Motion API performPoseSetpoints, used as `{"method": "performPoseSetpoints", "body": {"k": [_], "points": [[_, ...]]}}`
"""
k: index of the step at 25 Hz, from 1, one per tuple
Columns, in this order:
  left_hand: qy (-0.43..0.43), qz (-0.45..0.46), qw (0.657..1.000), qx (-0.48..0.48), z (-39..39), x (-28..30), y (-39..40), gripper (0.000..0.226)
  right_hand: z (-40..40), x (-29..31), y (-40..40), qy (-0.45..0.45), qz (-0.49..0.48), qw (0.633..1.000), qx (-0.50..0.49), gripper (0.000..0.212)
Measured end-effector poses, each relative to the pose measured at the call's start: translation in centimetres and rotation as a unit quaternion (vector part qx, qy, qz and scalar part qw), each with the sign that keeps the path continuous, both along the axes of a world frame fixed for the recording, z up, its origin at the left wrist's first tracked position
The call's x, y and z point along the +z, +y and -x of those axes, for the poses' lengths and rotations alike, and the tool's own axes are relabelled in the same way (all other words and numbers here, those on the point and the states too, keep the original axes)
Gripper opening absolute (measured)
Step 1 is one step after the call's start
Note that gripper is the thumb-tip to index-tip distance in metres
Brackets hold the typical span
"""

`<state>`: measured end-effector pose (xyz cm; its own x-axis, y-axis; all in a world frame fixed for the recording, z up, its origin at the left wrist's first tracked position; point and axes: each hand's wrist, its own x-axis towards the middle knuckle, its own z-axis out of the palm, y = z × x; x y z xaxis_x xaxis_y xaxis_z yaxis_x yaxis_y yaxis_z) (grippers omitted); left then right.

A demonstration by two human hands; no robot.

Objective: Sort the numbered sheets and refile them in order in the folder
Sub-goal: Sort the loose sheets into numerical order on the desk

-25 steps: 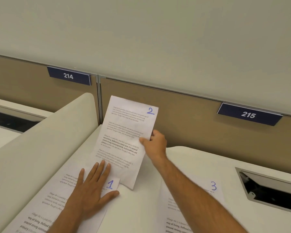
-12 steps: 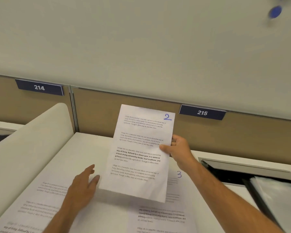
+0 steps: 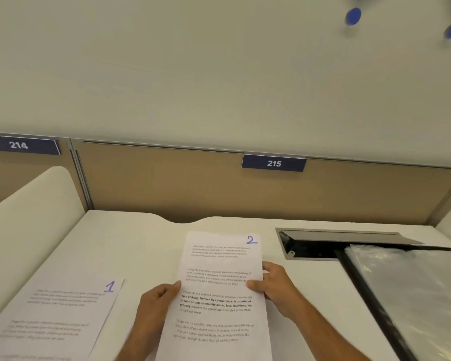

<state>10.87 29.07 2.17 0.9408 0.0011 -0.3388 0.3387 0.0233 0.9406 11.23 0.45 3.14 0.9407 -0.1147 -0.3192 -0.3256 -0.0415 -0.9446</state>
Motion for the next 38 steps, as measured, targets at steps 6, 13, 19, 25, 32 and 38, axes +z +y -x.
{"method": "performPoseSetpoints", "body": {"k": [6,13,19,25,32,38], "points": [[-0.060,-0.117,0.991,0.003,-0.1,-1.9,-0.9,0.023,1.5,-2.9,-0.6,0.014,0.028,0.998,-0.061,0.036],[-0.065,-0.174,0.982,0.015,-0.5,-2.3,-1.1,0.023,1.9,-3.8,-0.1,-0.009,0.075,0.989,-0.124,0.029],[-0.055,-0.211,0.975,0.039,-0.8,-2.3,-1.5,0.024,1.8,-4.4,-0.2,-0.018,0.130,0.980,-0.151,0.026],[-0.047,-0.222,0.972,0.064,-1.0,-2.2,-2.1,0.024,1.8,-4.5,0.1,-0.024,0.180,0.969,-0.168,0.019],[-0.025,-0.264,0.960,0.093,-1.7,-3.0,-2.5,0.029,1.5,-4.5,0.7,-0.025,0.231,0.950,-0.208,0.022],[-0.009,-0.281,0.955,0.093,-1.8,-2.7,-2.6,0.047,1.5,-4.3,0.8,-0.017,0.231,0.947,-0.221,0.030]]}}
